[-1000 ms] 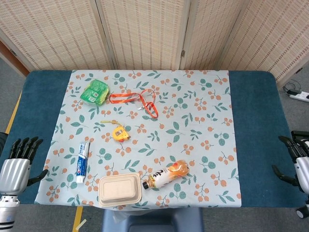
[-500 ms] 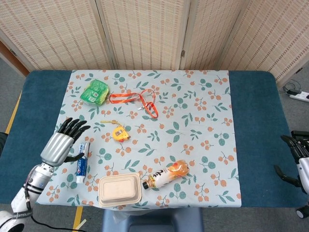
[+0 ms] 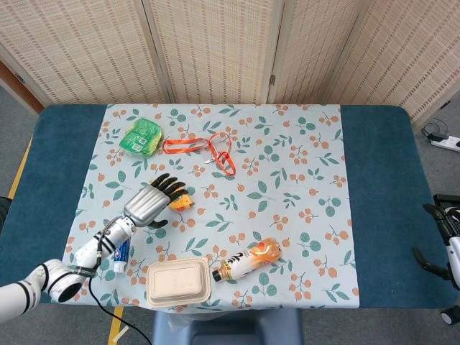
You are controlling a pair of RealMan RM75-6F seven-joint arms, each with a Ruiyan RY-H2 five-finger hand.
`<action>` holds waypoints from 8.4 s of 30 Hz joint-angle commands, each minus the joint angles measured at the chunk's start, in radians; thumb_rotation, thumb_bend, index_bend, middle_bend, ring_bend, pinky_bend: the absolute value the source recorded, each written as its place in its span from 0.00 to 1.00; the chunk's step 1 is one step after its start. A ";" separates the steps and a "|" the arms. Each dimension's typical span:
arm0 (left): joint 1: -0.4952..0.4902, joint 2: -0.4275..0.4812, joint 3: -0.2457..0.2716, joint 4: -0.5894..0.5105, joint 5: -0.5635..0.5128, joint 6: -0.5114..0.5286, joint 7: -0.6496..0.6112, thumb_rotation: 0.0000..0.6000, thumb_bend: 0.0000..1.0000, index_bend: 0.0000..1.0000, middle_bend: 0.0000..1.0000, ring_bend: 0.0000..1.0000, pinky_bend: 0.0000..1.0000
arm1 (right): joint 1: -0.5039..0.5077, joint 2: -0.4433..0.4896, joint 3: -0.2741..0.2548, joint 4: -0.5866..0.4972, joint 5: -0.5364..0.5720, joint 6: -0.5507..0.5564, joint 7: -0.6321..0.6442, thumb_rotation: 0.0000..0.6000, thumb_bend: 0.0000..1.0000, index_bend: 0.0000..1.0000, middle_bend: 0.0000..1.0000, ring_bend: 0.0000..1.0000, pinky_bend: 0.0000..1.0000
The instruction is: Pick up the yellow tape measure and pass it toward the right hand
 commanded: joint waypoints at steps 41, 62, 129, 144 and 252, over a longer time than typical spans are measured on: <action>-0.142 -0.145 0.042 0.226 -0.459 -0.236 0.239 1.00 0.36 0.20 0.12 0.07 0.00 | -0.008 -0.018 0.002 0.007 0.023 -0.024 -0.021 1.00 0.36 0.14 0.16 0.20 0.09; -0.137 -0.200 0.052 0.244 -0.459 -0.168 0.239 1.00 0.35 0.28 0.23 0.16 0.00 | -0.023 -0.018 -0.002 0.018 0.024 -0.016 -0.007 1.00 0.36 0.14 0.16 0.20 0.09; -0.222 -0.237 -0.152 -0.295 -0.681 0.208 0.429 1.00 0.34 0.46 0.48 0.36 0.00 | 0.755 -0.218 0.267 -0.255 0.597 -0.725 -0.288 1.00 0.36 0.43 0.01 0.00 0.00; -0.236 -0.247 -0.148 -0.294 -0.710 0.215 0.434 1.00 0.34 0.46 0.48 0.36 0.00 | 0.788 -0.237 0.239 -0.250 0.634 -0.721 -0.309 1.00 0.36 0.43 0.01 0.00 0.00; -0.124 -0.156 -0.013 0.027 -0.477 0.080 0.131 1.00 0.34 0.46 0.50 0.34 0.00 | 0.522 0.120 0.201 -0.330 0.296 -0.673 0.125 1.00 0.75 0.63 0.15 0.07 0.00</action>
